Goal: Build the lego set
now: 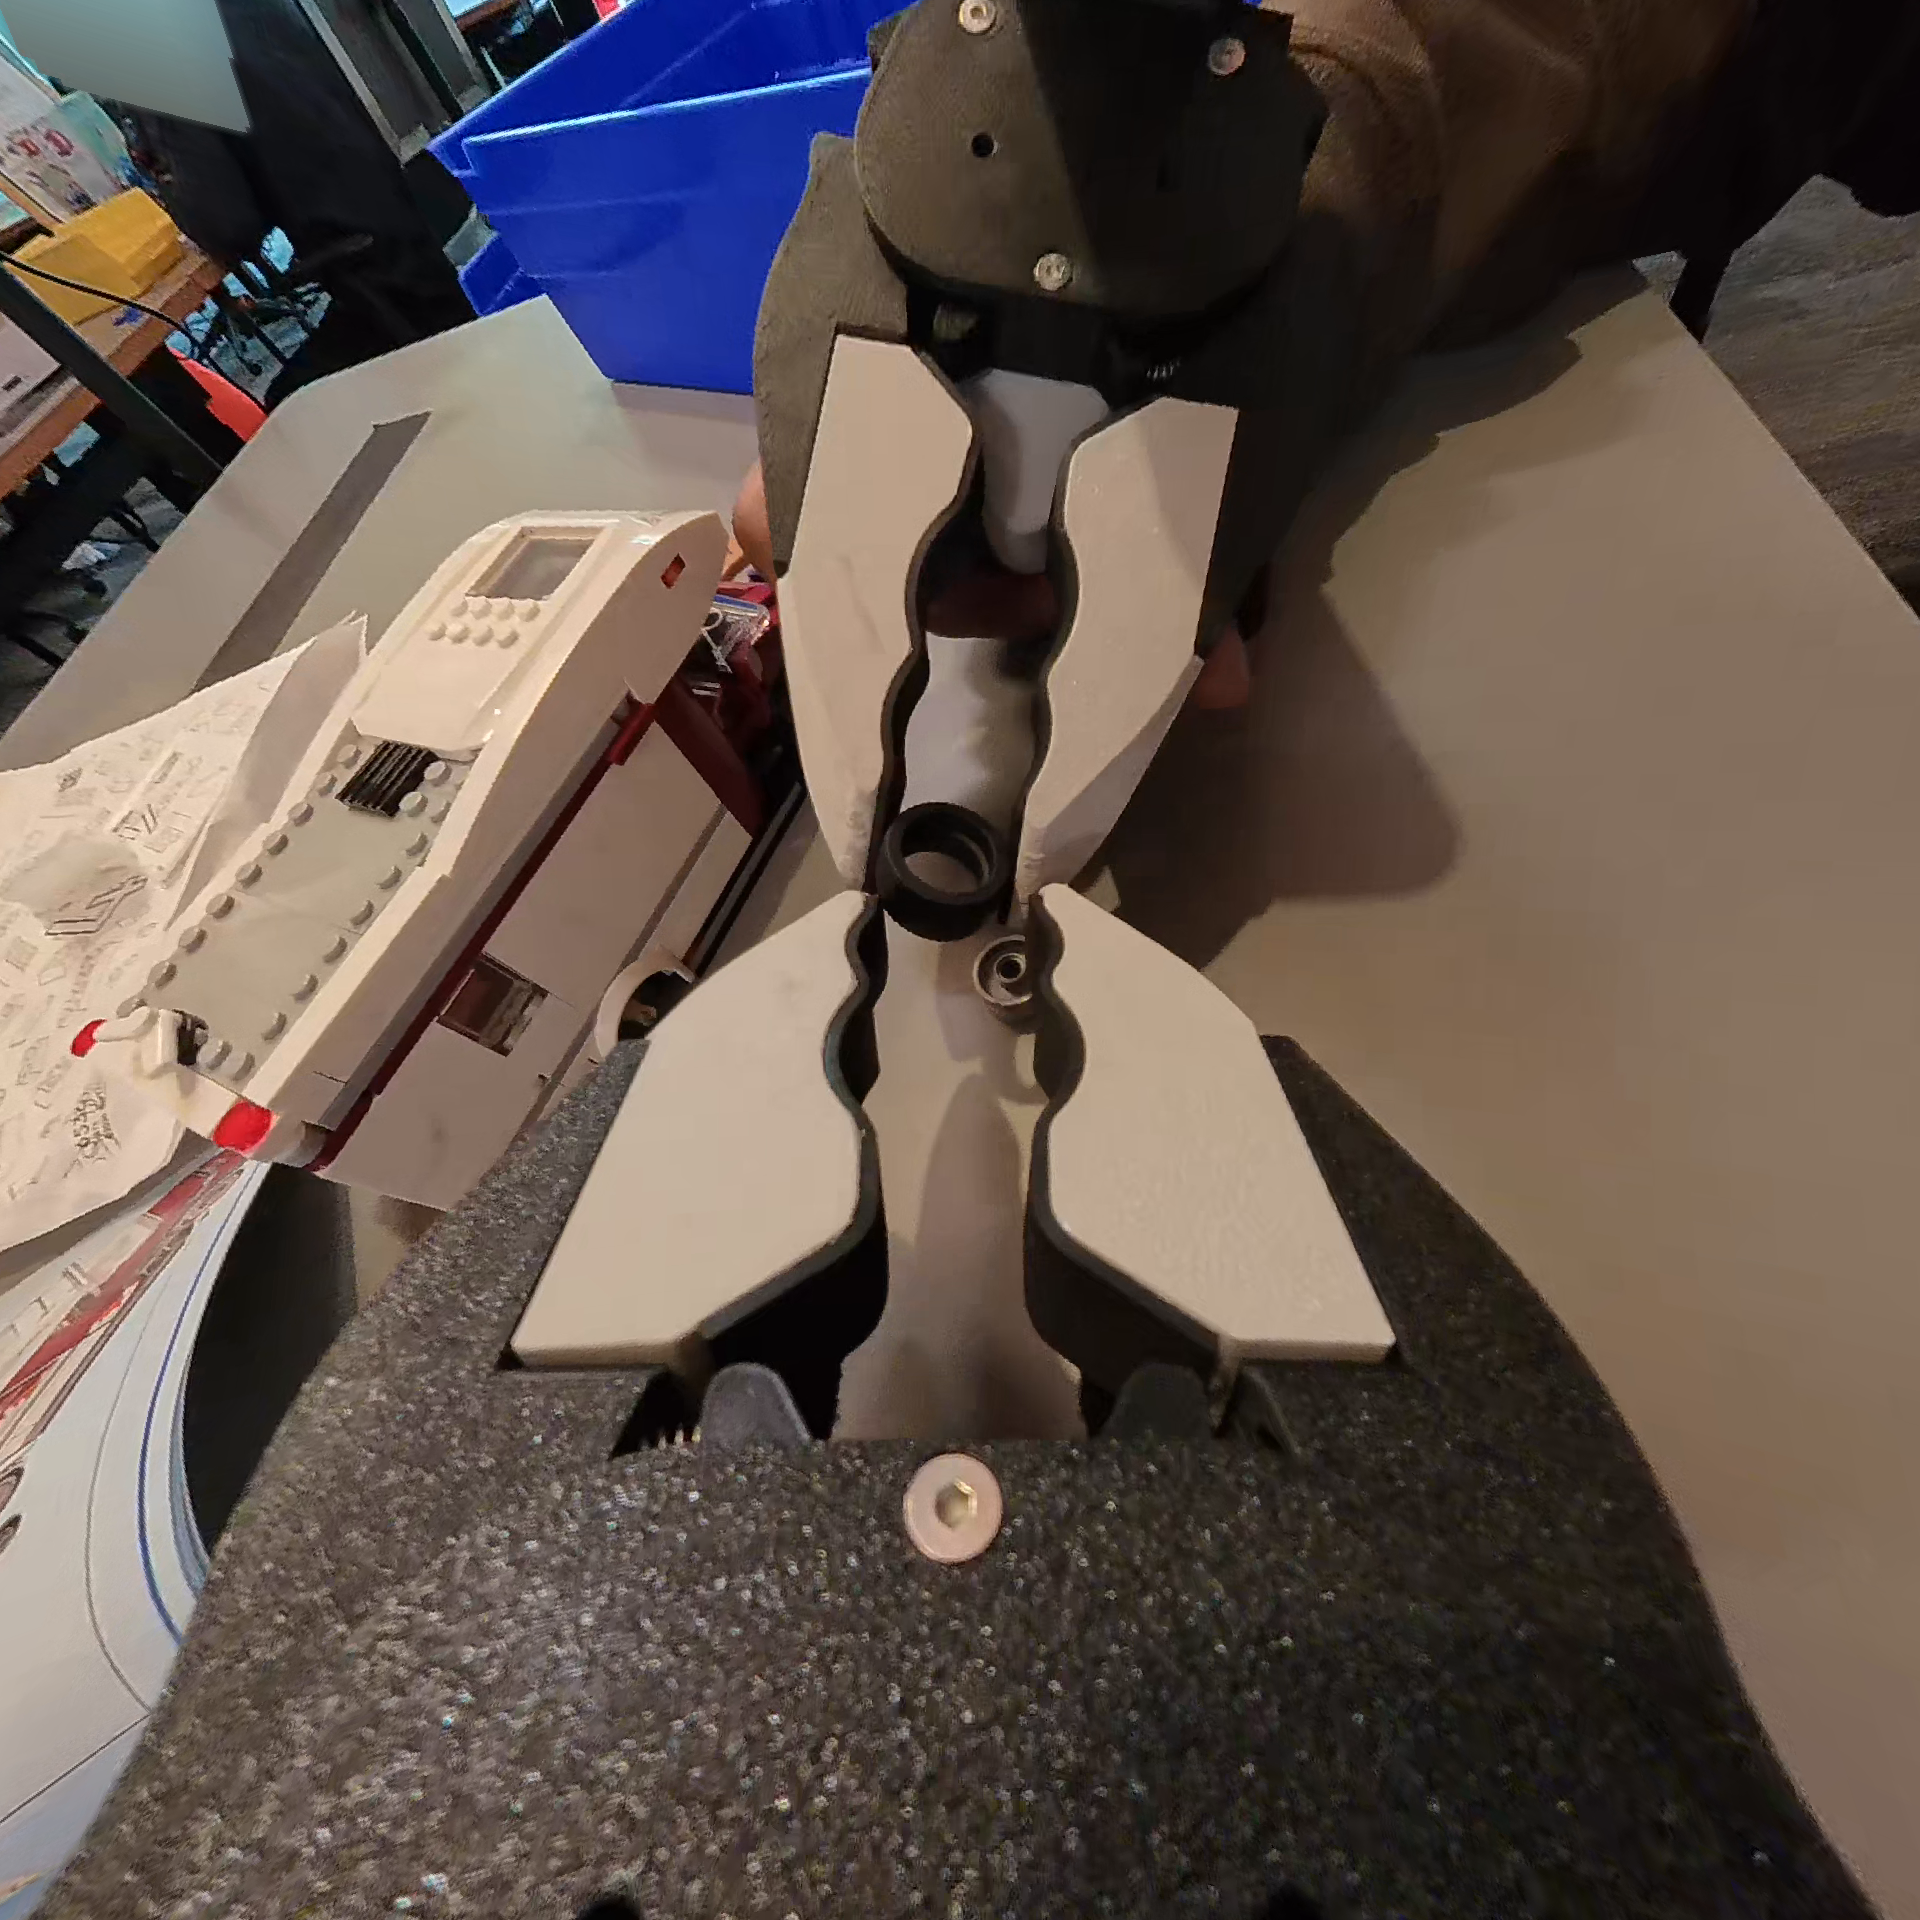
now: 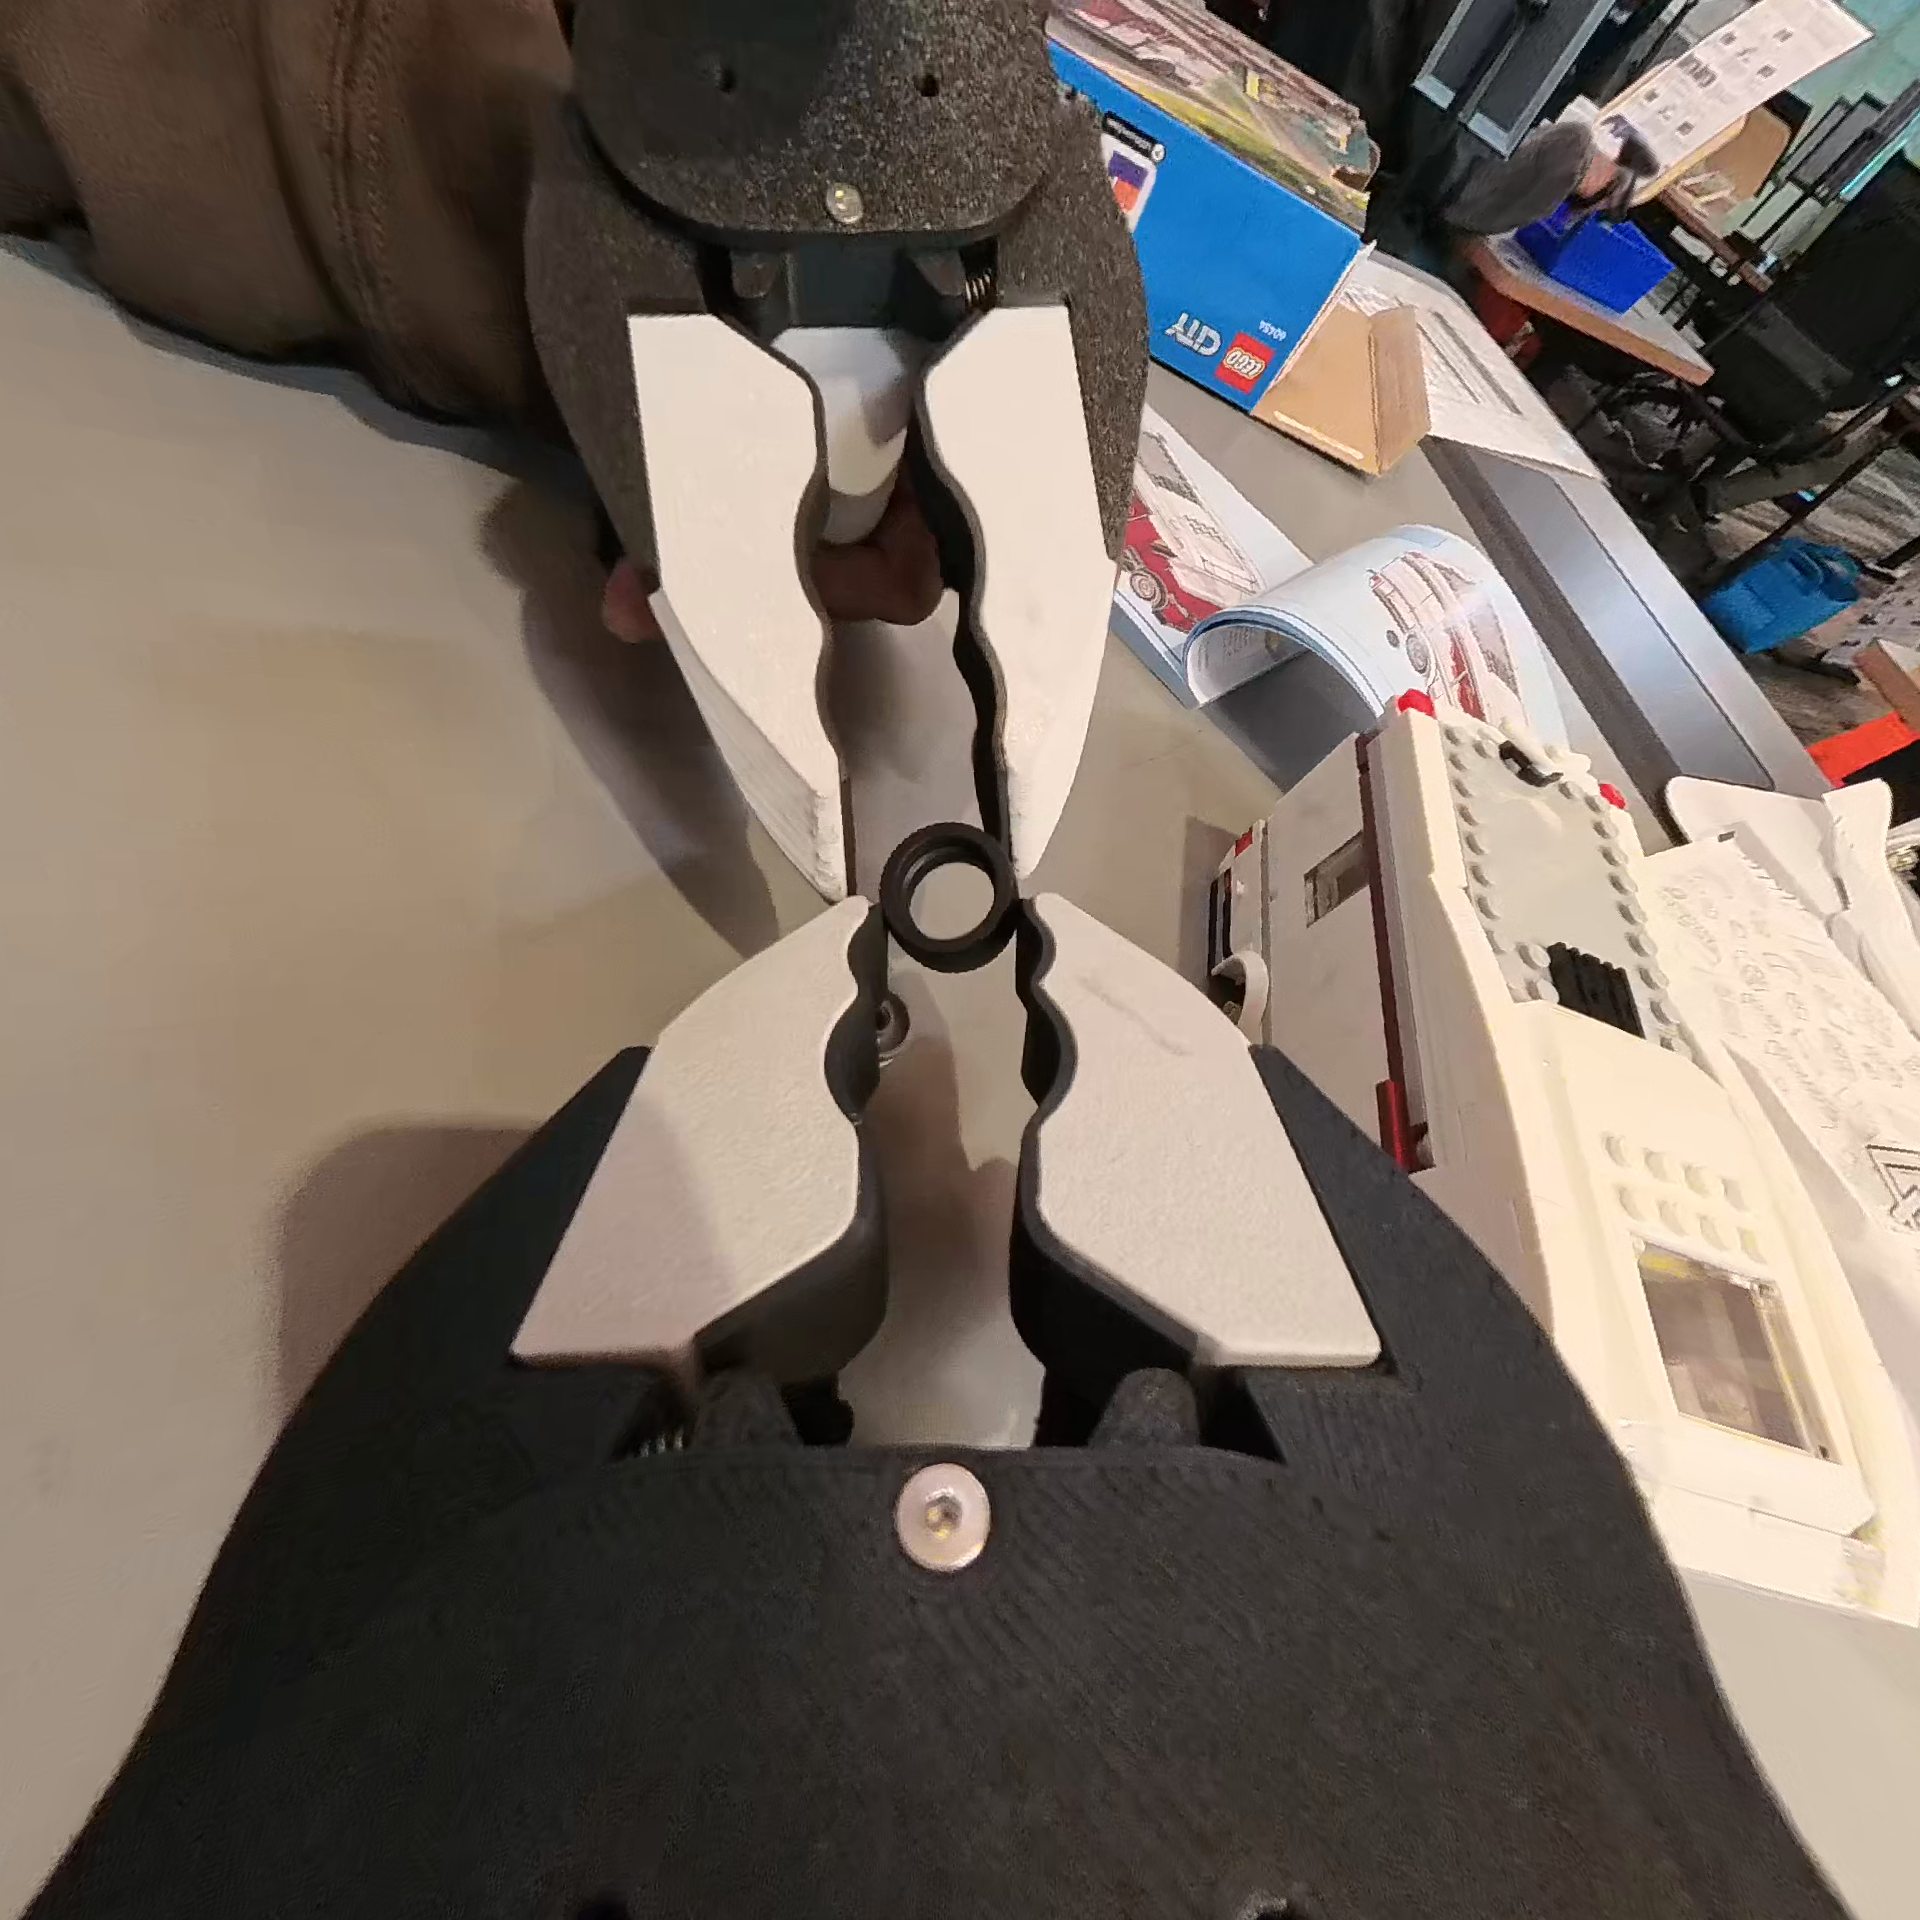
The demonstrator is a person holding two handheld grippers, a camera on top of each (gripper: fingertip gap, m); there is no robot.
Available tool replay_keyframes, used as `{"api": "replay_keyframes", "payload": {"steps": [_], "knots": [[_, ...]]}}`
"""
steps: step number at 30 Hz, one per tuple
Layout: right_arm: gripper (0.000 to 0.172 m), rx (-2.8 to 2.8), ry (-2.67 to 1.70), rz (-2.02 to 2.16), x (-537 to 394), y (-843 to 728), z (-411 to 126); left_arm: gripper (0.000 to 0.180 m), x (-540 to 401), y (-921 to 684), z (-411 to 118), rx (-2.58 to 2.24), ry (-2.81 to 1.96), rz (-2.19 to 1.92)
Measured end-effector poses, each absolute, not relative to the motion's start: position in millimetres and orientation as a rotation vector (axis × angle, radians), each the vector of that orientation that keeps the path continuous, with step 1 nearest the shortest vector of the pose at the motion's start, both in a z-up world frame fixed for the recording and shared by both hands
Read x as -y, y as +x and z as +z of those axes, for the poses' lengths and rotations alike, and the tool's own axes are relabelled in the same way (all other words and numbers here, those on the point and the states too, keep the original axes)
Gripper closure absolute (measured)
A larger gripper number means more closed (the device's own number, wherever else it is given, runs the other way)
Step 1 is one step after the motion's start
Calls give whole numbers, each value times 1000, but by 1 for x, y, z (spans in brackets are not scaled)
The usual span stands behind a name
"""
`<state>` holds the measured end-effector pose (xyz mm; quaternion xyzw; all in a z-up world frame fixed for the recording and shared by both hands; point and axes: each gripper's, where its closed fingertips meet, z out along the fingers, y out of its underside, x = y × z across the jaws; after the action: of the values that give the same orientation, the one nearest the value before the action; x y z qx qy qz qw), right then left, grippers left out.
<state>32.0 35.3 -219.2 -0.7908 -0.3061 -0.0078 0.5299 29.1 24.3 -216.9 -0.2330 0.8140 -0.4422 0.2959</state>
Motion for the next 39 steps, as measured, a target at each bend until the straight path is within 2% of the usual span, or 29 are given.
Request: {"api": "replay_keyframes", "payload": {"steps": [1, 20, 39], "knots": [[149, 731, -1891, -14, -35, 32, -219, 154, -24, 29, -217, -2161, -611, -1168], [148, 851, -1939, 38, -27, 22, -233, 158, -17, 23, -227, -2202, -454, -1038], [154, 781, -2191, 85, -26, 31, -261, 159, -33, 16, -257, -2423, -657, -940]]}}
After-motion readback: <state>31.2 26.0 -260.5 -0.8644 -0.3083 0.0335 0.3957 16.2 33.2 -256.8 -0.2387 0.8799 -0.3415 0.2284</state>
